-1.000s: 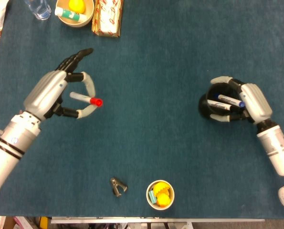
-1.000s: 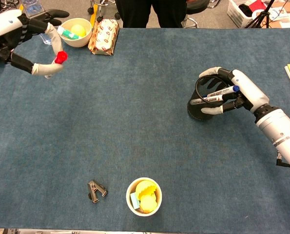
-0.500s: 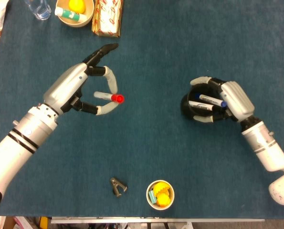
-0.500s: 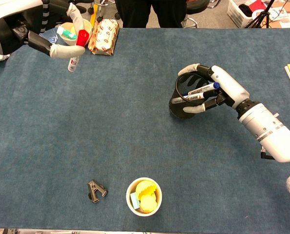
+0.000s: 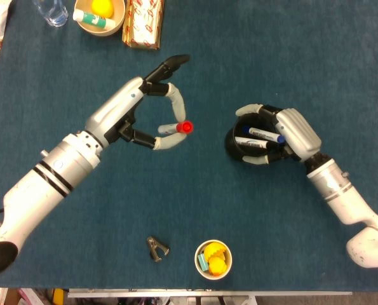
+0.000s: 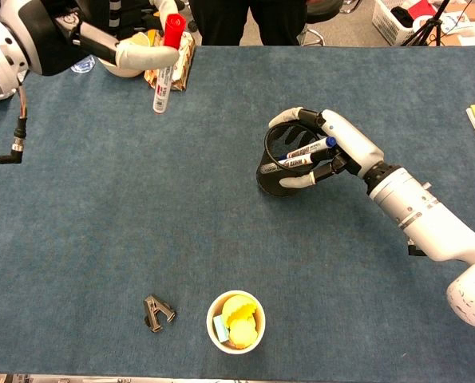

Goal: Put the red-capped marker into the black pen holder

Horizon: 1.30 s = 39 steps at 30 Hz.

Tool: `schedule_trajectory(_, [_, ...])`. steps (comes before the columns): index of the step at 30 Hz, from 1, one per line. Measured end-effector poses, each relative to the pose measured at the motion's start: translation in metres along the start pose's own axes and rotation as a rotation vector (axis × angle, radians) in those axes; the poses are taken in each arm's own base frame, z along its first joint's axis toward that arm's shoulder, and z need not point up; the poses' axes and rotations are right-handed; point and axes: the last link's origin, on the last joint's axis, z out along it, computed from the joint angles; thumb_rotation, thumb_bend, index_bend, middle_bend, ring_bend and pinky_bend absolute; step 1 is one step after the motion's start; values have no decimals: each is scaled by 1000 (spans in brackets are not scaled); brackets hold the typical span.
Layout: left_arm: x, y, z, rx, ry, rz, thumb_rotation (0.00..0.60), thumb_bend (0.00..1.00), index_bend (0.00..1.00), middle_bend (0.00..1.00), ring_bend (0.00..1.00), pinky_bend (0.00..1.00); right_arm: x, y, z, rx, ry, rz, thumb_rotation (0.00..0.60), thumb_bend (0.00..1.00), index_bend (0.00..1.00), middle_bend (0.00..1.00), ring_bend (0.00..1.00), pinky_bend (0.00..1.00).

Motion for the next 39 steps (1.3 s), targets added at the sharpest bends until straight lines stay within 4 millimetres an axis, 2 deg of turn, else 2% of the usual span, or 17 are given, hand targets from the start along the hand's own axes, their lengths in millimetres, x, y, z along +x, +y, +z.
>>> schedule_trajectory(13, [-11,9,22,-20,-52,-103,600,268,665,23,0,44,-4,-15,16,54,-28,2,600,0,522,568,473,461])
schedule_trajectory(25, [-17,16,32,-41,-79,-165,600,268,667,24,0,44,-16,-28,28,93,-54,26,600,0,522,567,473,461])
schedule_trajectory(39, [-35,11,41,-33,-134,-210,600,268,668,25,0,44,-24,-33,34,100,-73,56,600,0,521,567,473,461])
